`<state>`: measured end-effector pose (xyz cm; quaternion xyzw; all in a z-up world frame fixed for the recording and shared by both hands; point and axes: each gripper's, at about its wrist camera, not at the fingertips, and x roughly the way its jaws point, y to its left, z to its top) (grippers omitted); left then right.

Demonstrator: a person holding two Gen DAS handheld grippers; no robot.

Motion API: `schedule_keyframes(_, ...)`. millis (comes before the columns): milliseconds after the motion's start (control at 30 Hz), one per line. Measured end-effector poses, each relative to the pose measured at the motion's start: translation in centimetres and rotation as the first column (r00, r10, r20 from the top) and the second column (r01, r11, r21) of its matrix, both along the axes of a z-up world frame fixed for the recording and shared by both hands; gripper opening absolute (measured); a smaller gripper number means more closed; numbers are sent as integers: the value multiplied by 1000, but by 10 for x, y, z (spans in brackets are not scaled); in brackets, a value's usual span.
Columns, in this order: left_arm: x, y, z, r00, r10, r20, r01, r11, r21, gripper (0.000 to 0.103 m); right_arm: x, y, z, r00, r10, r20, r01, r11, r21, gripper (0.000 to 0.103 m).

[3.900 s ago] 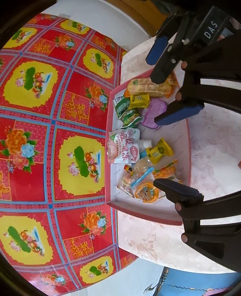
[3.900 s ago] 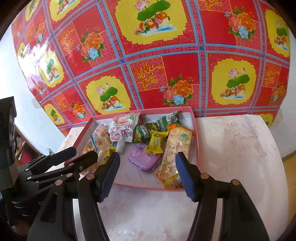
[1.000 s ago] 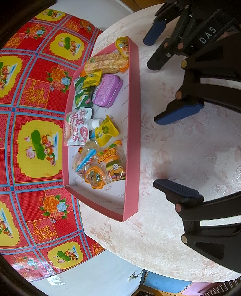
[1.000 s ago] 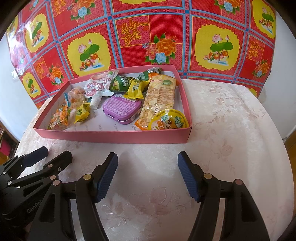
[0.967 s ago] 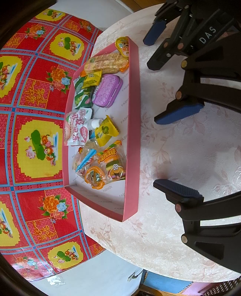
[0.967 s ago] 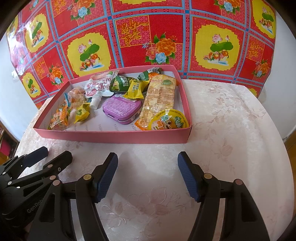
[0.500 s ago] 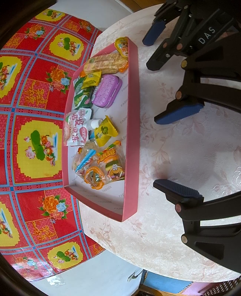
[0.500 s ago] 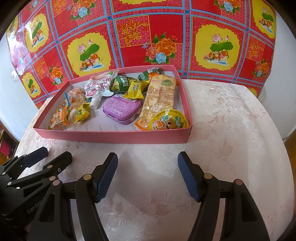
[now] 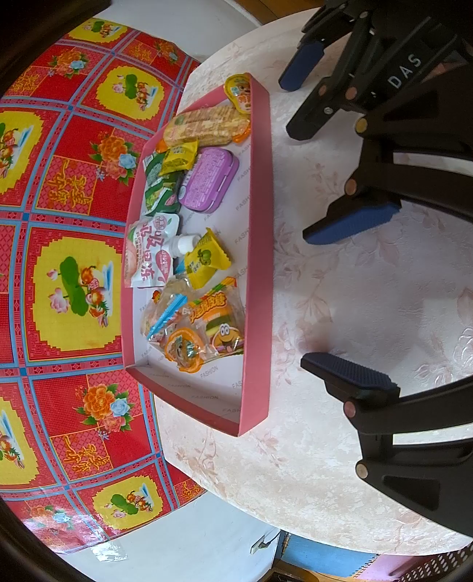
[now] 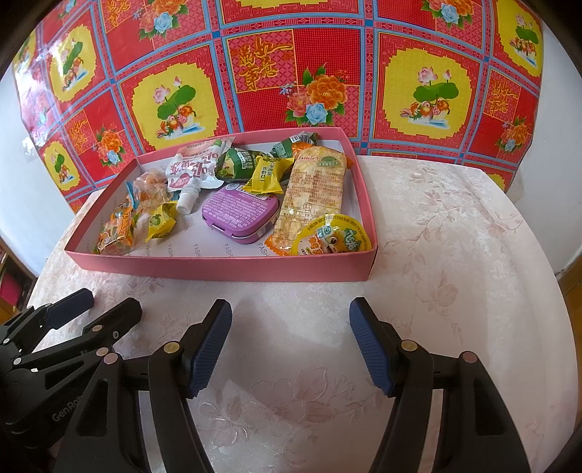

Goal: Organize snacks

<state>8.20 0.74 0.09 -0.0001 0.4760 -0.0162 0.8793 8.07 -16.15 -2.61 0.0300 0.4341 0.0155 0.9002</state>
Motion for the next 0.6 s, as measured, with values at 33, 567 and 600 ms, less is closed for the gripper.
schedule_keyframes(33, 0, 0, 0, 1000, 0, -1, 0, 1000, 0, 65, 0, 0, 0, 1000, 0, 0, 0, 1000, 0, 69)
schedule_keyframes(567, 0, 0, 0, 1000, -1, 0, 1, 1000, 0, 65, 0, -1, 0, 1000, 1, 1, -1, 1000, 3, 69)
schedule_keyframes(600, 0, 0, 0, 1000, -1, 0, 1, 1000, 0, 65, 0, -1, 0, 1000, 1, 1, -1, 1000, 1, 69)
